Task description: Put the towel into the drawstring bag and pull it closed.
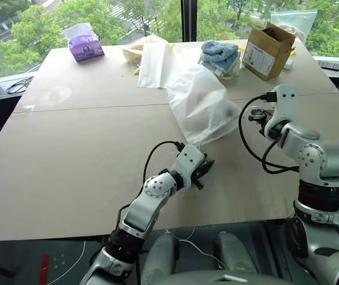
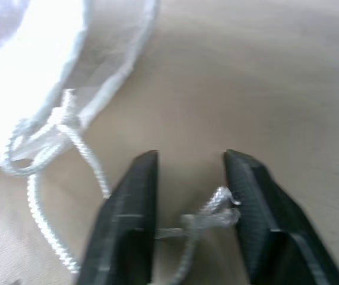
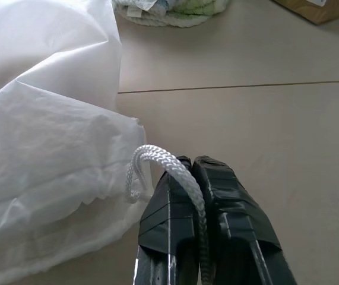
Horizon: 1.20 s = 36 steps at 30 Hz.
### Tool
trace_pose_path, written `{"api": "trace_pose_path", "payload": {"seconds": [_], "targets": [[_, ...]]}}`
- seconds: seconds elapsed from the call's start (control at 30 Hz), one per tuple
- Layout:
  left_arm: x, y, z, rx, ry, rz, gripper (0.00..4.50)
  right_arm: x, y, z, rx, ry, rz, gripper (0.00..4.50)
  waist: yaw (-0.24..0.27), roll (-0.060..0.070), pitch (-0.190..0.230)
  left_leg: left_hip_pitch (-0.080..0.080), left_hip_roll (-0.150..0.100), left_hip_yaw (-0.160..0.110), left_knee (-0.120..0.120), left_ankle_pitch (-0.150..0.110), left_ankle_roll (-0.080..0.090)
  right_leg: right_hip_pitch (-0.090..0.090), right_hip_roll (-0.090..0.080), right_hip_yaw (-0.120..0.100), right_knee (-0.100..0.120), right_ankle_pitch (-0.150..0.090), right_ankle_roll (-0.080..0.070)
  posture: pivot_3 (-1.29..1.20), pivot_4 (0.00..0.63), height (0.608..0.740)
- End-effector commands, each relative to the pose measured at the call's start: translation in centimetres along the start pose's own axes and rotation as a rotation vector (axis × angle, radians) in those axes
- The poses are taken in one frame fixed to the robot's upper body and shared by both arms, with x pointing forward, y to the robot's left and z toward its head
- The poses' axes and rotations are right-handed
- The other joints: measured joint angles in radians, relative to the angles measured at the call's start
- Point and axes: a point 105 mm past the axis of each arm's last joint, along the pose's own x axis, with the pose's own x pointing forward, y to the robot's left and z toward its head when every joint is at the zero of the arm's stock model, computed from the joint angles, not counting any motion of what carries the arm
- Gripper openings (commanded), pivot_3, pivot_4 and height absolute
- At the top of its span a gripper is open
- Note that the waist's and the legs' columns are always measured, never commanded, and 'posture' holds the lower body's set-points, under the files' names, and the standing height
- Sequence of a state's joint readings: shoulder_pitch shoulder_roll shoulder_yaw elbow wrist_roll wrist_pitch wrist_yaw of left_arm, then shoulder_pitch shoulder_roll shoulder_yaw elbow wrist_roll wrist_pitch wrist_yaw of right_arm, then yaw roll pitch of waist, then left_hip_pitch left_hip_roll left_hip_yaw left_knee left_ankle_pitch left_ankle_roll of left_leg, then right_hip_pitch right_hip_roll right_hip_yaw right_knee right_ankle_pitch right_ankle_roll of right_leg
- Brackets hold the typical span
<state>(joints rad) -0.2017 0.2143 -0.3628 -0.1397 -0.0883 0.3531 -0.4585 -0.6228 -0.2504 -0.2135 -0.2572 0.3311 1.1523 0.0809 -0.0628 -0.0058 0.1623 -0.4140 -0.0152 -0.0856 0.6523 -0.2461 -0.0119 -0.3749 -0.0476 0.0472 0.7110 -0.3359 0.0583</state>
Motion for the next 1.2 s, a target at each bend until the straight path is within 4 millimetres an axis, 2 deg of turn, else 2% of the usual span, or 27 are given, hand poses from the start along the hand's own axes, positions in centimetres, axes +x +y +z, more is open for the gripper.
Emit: {"api": "trace_pose_path", "payload": {"seconds": [0.03,0.2,0.3,0.43,0.6,0.7,0.77,0.83,0.97,1.2], "targets": [[-0.4,-0.4,-2.5,-0.06,0.065,-0.015,0.06,-0.5,-0.2,1.3,-0.011,-0.053,-0.002,0.0,0.0,0.0,0.0,0.0,0.0,0.0,0.0,0.0,0.0,0.0,0.0,0.0,0.0,0.0,0.0,0.0,0.15,0.74],[-2.0,2.1,-0.5,-0.141,-0.077,0.068,0.06,-0.4,-0.3,1.4,-0.015,-0.056,-0.005,0.0,-0.006,0.0,0.0,0.0,0.0,0.0,0.0,0.0,0.0,0.0,0.0,0.0,0.0,0.0,0.0,0.0,0.15,0.74],[-4.8,3.9,1.0,-0.143,-0.211,0.158,0.06,-0.3,-0.8,1.6,-0.018,-0.064,-0.023,0.0,-0.008,0.0,0.0,0.0,0.001,0.0,0.0,0.0,0.0,0.0,0.001,0.001,0.0,0.0,0.0,0.0,0.15,0.74],[-8.0,7.1,2.2,-0.172,-0.315,0.378,0.06,0.0,-1.5,1.8,-0.023,-0.07,-0.038,0.0,0.001,0.0,0.0,0.0,0.001,0.0,0.0,0.0,0.0,-0.001,0.0,0.0,0.0,0.0,0.0,0.0,0.15,0.74],[-11.6,12.2,2.9,-0.237,-0.403,0.699,0.06,0.4,-1.8,2.1,-0.031,-0.076,-0.036,0.0,0.017,0.0,0.0,-0.001,0.0,0.0,0.001,0.0,0.0,0.0,0.0,0.0,-0.001,0.0,0.0,0.0,0.15,0.74],[-12.0,13.5,2.6,-0.28,-0.406,0.748,0.06,0.7,-1.7,2.1,-0.036,-0.074,-0.029,0.0,0.021,0.0,0.0,-0.001,0.0,-0.001,0.001,0.0,0.0,0.0,0.0,-0.001,-0.001,0.0,0.0,0.0,0.15,0.74],[-12.0,13.7,2.4,-0.275,-0.391,0.751,0.06,0.8,-1.6,2.1,-0.037,-0.076,-0.025,0.0,0.02,0.0,0.0,-0.001,0.0,0.0,0.001,0.0,0.0,0.0,0.0,-0.001,-0.001,0.0,0.0,0.0,0.15,0.74],[-12.7,14.9,2.2,-0.235,-0.371,0.796,0.06,0.9,-1.7,2.3,-0.037,-0.086,-0.033,0.0,0.02,0.0,0.0,-0.001,0.0,0.0,0.001,0.0,-0.001,0.0,0.0,-0.001,-0.001,0.0,0.0,0.0,0.15,0.74],[-14.5,18.3,2.8,-0.217,-0.394,0.912,0.06,0.8,-3.3,2.7,-0.033,-0.113,-0.099,0.0,0.02,0.0,0.0,-0.001,0.0,-0.002,0.0,0.0,-0.001,-0.001,0.001,-0.002,0.0,0.0,0.0,0.0,0.15,0.74],[-17.6,23.3,4.2,-0.079,-0.376,1.103,0.06,-0.1,-8.6,2.4,-0.01,-0.151,-0.313,0.0,0.02,-0.001,0.001,-0.002,-0.001,-0.001,0.0,0.002,-0.003,-0.001,0.0,-0.002,-0.001,0.0,0.0,0.0,0.15,0.74]]}}
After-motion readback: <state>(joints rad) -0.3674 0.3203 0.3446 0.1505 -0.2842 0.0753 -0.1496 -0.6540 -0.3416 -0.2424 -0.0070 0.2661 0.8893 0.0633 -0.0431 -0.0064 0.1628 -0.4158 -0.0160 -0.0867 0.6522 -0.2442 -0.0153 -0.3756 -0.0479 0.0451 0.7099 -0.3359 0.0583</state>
